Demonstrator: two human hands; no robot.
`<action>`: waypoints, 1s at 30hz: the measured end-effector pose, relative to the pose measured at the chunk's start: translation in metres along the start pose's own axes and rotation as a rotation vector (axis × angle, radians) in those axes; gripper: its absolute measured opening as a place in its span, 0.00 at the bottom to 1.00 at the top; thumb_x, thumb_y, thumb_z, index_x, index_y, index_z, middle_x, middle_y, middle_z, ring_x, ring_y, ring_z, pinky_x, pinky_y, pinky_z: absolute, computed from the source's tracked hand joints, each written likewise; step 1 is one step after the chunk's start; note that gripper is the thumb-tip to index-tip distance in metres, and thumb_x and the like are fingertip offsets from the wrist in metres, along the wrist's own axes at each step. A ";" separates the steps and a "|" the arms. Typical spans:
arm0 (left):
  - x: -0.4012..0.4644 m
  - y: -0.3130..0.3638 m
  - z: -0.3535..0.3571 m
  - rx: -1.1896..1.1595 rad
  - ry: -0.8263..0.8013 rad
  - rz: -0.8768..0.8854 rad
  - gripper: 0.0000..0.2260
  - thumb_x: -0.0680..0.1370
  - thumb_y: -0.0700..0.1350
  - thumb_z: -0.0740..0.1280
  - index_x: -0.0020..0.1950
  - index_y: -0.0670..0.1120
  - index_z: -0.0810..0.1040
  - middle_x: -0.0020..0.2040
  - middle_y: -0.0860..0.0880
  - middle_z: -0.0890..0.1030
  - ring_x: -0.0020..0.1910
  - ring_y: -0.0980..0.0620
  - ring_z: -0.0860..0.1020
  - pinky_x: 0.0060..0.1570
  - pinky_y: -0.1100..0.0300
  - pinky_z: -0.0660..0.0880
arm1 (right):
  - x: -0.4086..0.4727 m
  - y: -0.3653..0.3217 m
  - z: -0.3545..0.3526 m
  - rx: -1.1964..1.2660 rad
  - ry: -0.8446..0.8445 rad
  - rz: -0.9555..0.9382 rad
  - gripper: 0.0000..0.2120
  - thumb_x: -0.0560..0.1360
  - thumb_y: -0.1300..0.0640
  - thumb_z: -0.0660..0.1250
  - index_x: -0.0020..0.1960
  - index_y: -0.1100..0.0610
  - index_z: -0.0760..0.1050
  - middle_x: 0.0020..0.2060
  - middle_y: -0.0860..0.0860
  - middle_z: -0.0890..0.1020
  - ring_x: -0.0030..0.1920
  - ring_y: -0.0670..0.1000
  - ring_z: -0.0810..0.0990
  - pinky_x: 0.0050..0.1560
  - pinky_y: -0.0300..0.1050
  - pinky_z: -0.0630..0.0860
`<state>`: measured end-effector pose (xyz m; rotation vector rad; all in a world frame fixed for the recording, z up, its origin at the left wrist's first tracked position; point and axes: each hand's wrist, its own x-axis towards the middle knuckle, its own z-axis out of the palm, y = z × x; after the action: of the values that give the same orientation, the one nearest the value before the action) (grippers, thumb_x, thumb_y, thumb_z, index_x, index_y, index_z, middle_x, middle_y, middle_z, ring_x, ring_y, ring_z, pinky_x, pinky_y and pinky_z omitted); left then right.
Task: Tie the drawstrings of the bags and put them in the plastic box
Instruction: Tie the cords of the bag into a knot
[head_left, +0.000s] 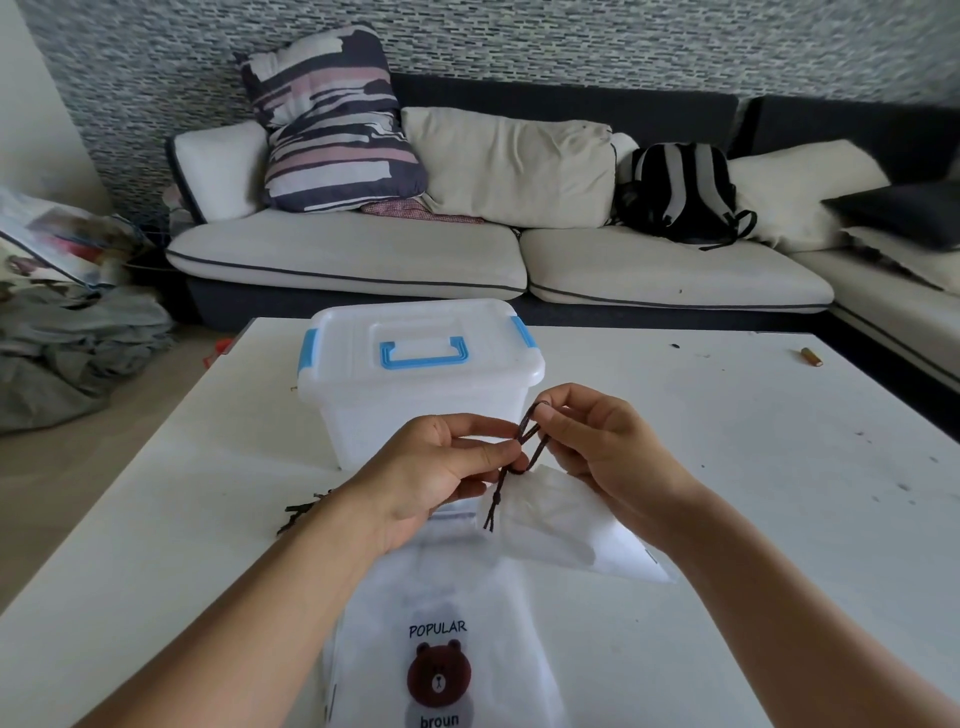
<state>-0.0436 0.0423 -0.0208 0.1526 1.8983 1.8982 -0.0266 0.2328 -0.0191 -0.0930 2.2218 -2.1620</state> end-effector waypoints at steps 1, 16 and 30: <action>0.000 0.000 -0.001 0.027 -0.022 -0.007 0.09 0.76 0.42 0.72 0.55 0.44 0.84 0.49 0.45 0.87 0.44 0.54 0.81 0.49 0.63 0.76 | 0.000 0.000 0.001 -0.011 -0.003 0.006 0.06 0.82 0.60 0.64 0.46 0.58 0.77 0.28 0.47 0.71 0.27 0.47 0.58 0.32 0.43 0.52; 0.001 -0.002 0.000 0.089 0.048 0.008 0.05 0.77 0.43 0.72 0.44 0.44 0.87 0.42 0.49 0.86 0.36 0.56 0.77 0.46 0.61 0.73 | 0.002 0.000 0.003 -0.028 -0.030 0.161 0.13 0.82 0.51 0.63 0.52 0.61 0.78 0.33 0.51 0.76 0.31 0.49 0.62 0.27 0.39 0.58; 0.002 -0.009 0.009 0.425 0.242 0.234 0.06 0.77 0.43 0.72 0.41 0.47 0.86 0.36 0.53 0.86 0.38 0.53 0.84 0.45 0.57 0.80 | -0.009 -0.016 -0.005 -0.485 -0.074 -0.050 0.10 0.78 0.55 0.71 0.38 0.57 0.81 0.27 0.46 0.74 0.27 0.47 0.65 0.28 0.36 0.65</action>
<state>-0.0402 0.0512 -0.0294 0.2988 2.5311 1.6855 -0.0173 0.2384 -0.0031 -0.2395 2.6674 -1.5600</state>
